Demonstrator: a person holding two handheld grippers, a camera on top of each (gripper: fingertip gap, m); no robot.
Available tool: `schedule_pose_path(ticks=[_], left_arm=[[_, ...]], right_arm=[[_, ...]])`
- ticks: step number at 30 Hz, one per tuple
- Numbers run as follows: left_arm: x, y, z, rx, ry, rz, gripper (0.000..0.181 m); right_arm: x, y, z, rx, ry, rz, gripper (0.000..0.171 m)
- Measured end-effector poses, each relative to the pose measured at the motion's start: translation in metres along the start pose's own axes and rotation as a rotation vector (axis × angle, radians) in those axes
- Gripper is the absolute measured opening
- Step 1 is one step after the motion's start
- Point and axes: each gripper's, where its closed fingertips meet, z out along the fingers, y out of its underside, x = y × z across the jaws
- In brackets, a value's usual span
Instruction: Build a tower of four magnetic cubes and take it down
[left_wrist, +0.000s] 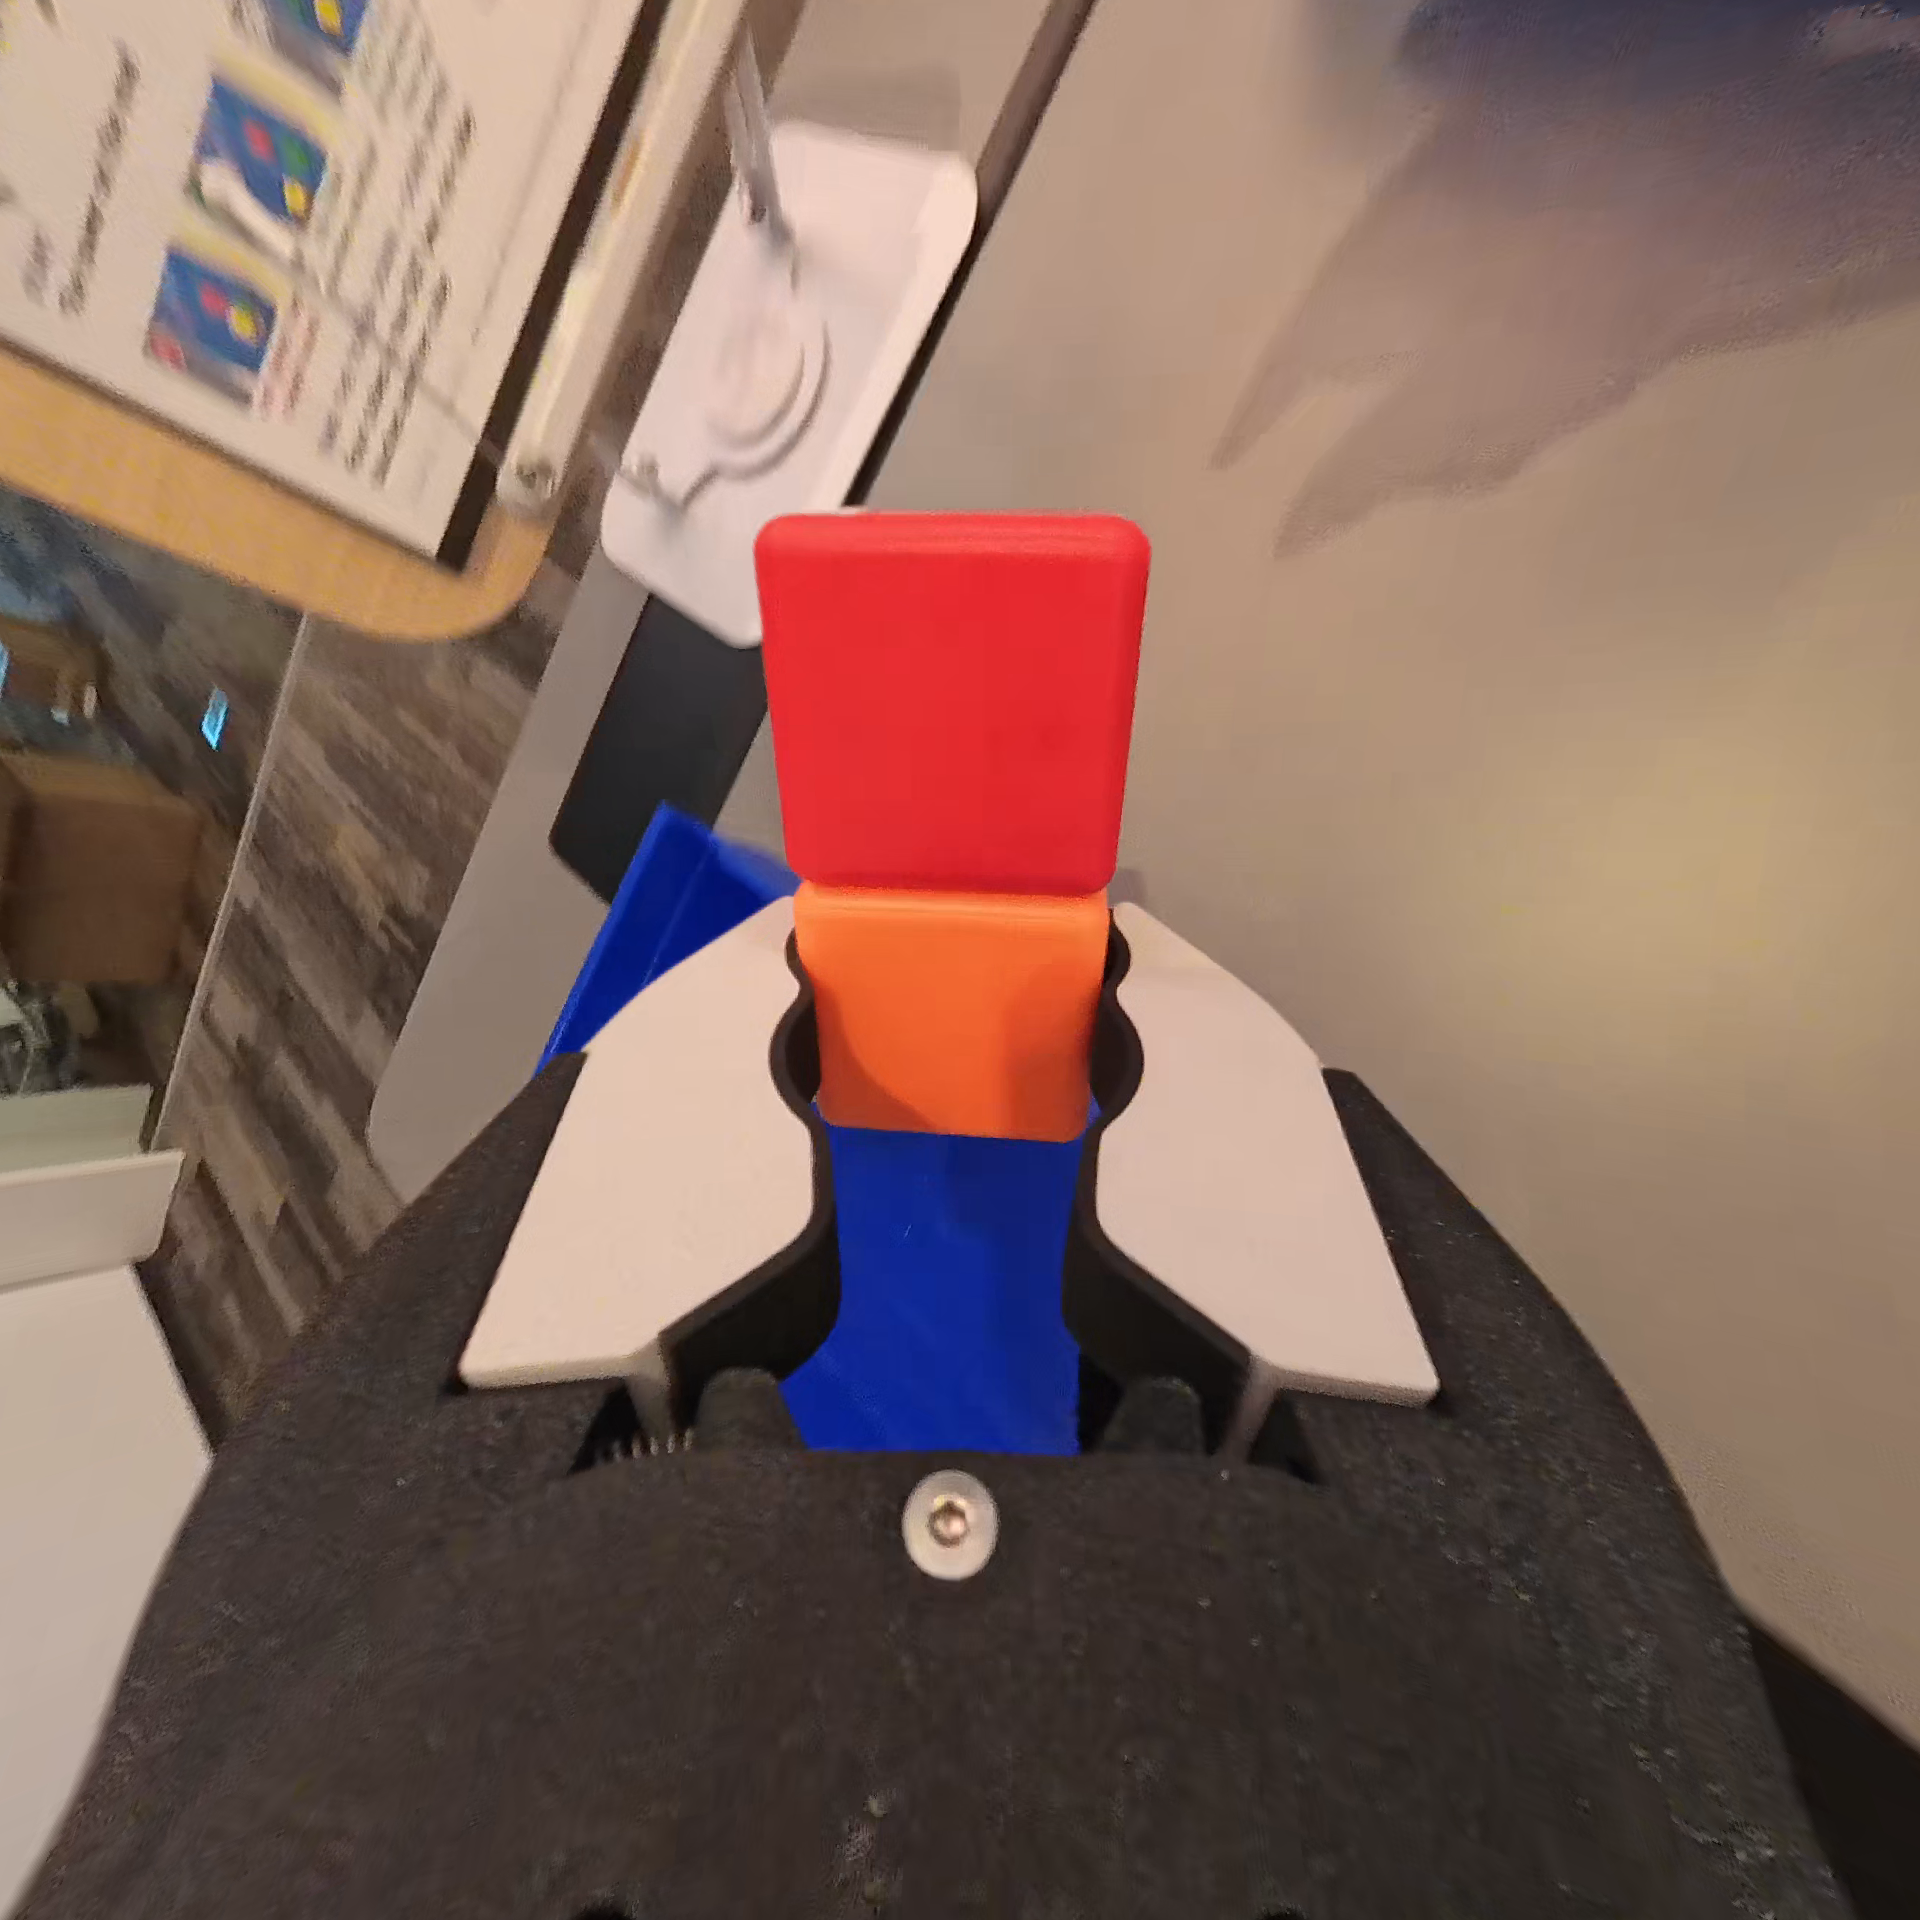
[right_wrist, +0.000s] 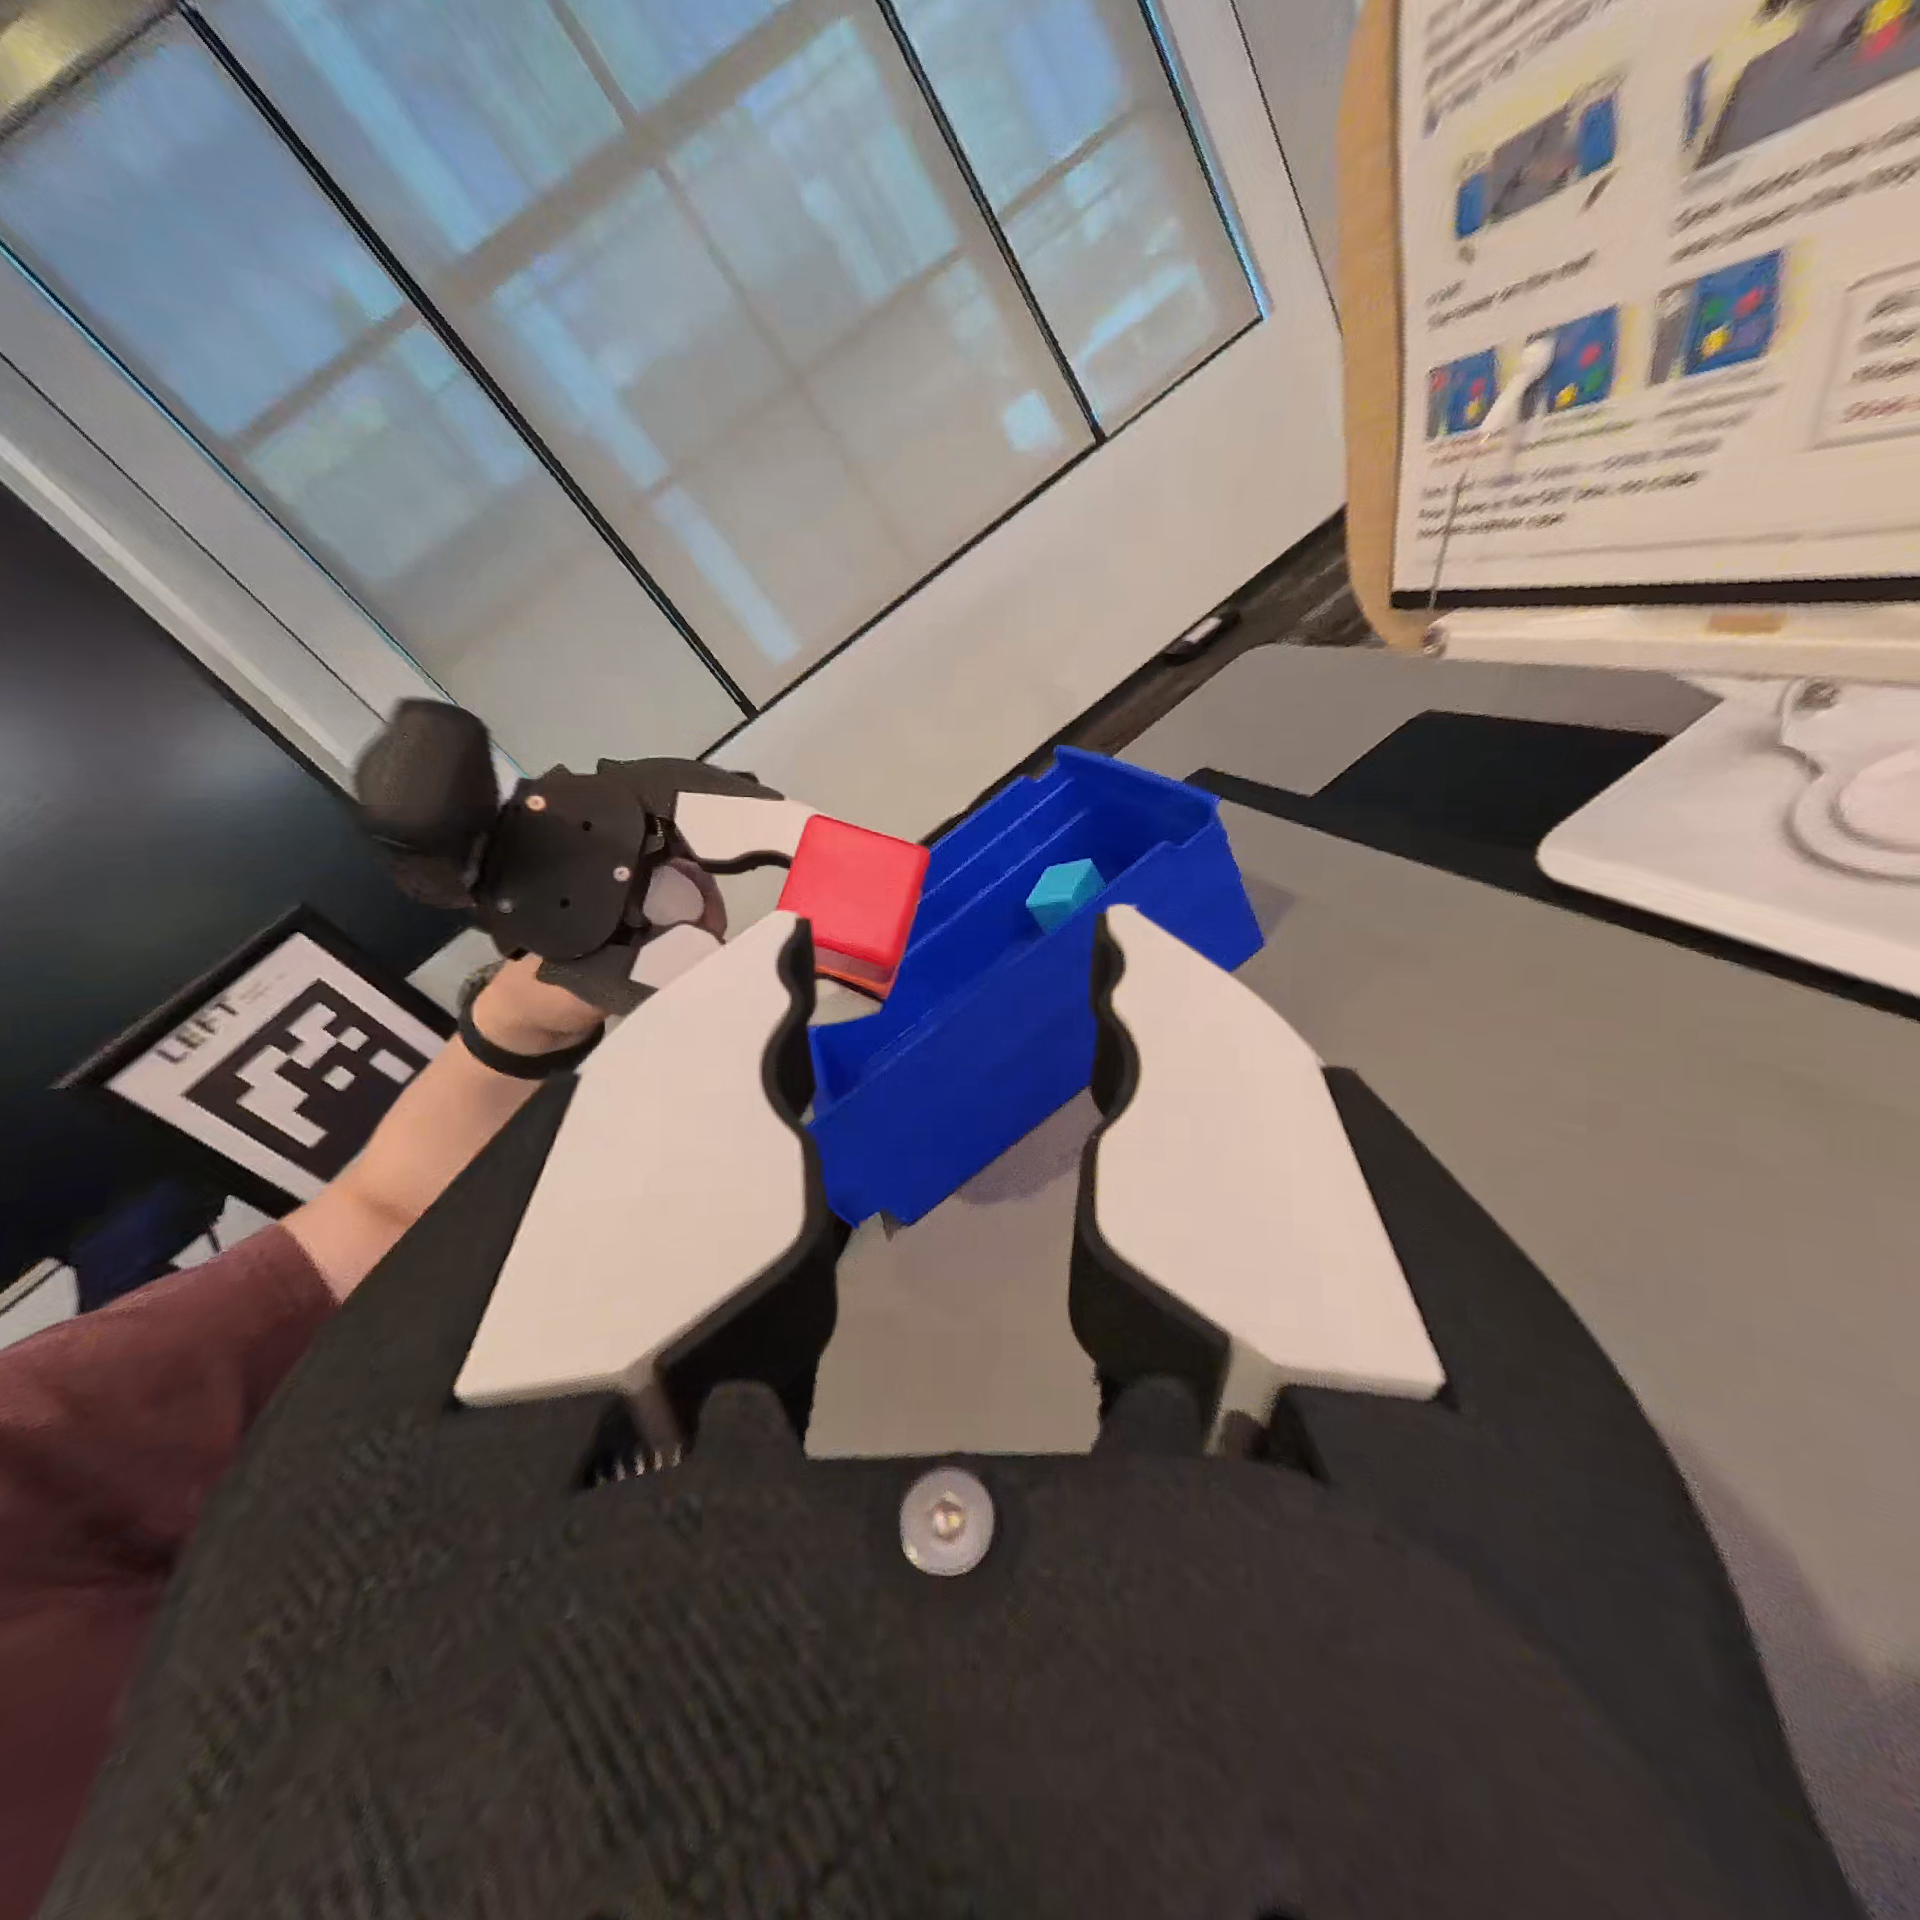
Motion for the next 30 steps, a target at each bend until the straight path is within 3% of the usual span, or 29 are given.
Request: schedule_pose_path(ticks=[3,9,15,17,30], left_arm=[[0.016,-0.026,0.010,0.060,0.007,0.005,0.050],[0.034,-0.040,0.025,0.027,-0.001,0.079,0.049],[0.042,-0.044,0.028,0.018,-0.006,0.123,0.049],[0.045,-0.043,0.029,0.011,-0.003,0.133,0.050],[0.047,-0.032,0.025,-0.010,-0.030,0.181,0.050]], right_arm=[[-0.009,0.023,0.027,-0.041,0.048,-0.031,0.064],[-0.013,0.053,0.050,-0.117,0.048,0.025,0.065],[-0.015,0.072,0.062,-0.183,0.008,0.097,0.062],[-0.014,0.075,0.063,-0.200,0.019,0.073,0.049],[-0.014,0.088,0.065,-0.320,-0.013,0.015,0.047]])
